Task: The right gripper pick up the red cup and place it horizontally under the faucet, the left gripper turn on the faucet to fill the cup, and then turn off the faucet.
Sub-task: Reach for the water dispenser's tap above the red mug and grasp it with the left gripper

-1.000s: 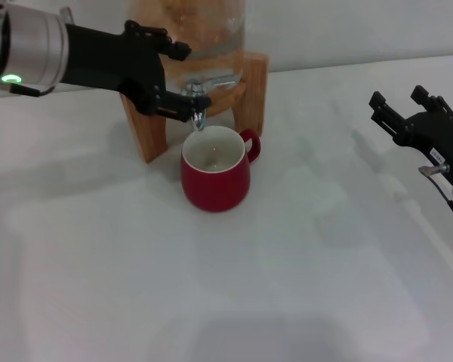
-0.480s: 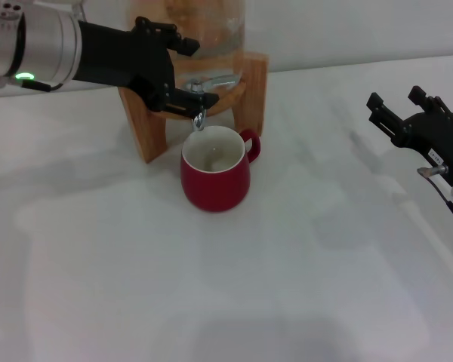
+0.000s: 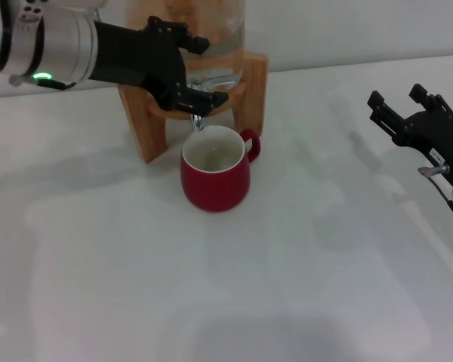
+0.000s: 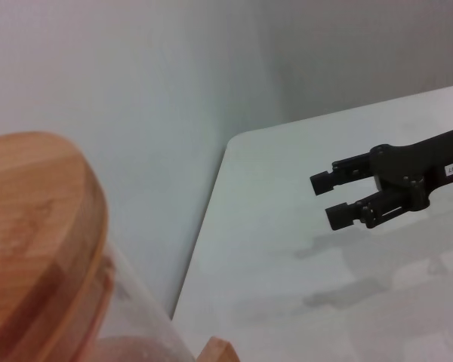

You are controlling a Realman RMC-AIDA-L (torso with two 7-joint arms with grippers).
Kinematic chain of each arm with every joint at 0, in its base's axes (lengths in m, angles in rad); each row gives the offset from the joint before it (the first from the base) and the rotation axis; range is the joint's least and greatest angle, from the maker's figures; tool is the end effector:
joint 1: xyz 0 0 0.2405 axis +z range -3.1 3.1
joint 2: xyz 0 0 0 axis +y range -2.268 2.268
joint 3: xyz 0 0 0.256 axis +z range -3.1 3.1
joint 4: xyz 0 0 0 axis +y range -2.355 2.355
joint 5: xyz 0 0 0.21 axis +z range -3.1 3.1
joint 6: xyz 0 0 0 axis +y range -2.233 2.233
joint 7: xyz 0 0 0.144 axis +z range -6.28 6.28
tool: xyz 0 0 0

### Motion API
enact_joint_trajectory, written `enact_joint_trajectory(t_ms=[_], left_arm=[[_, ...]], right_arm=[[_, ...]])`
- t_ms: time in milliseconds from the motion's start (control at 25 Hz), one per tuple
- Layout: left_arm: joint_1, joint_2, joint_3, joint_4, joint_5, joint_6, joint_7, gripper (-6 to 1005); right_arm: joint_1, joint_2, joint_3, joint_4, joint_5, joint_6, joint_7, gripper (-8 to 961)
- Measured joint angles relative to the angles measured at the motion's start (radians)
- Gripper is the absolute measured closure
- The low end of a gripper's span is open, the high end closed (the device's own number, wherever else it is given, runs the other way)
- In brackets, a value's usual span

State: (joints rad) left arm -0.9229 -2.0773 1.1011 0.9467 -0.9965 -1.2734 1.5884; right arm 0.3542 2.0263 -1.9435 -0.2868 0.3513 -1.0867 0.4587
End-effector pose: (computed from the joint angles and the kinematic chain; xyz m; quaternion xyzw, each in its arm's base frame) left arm -0.0799 0.4301 -0.0111 -0.9814 0.0817 -0.0621 0.1625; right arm 0.3308 0.3312 -0.0006 -0.6945 0.2977 0.3649 0.5439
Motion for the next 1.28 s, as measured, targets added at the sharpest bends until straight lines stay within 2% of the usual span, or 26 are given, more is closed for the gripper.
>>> enact_joint_trajectory(t_ms=[640,920,1280], left_arm=[[-0.022,0.000,0.014,-0.053,-0.015,0.024,0.045,155],[-0.027,0.000,0.059,-0.073,-0.026,0.068,0.063,155],[-0.050,0.000,0.062,-0.124,-0.034,0.109,0.108,156]], right_arm=[[-0.001,0.002,-0.014,0.000,0.002,-0.009,-0.003,115],[-0.001,0.002,-0.015,0.000,0.002,-0.010,-0.004,115],[-0.001,0.002,-0.015,0.000,0.002,-0.010,-0.005,115]])
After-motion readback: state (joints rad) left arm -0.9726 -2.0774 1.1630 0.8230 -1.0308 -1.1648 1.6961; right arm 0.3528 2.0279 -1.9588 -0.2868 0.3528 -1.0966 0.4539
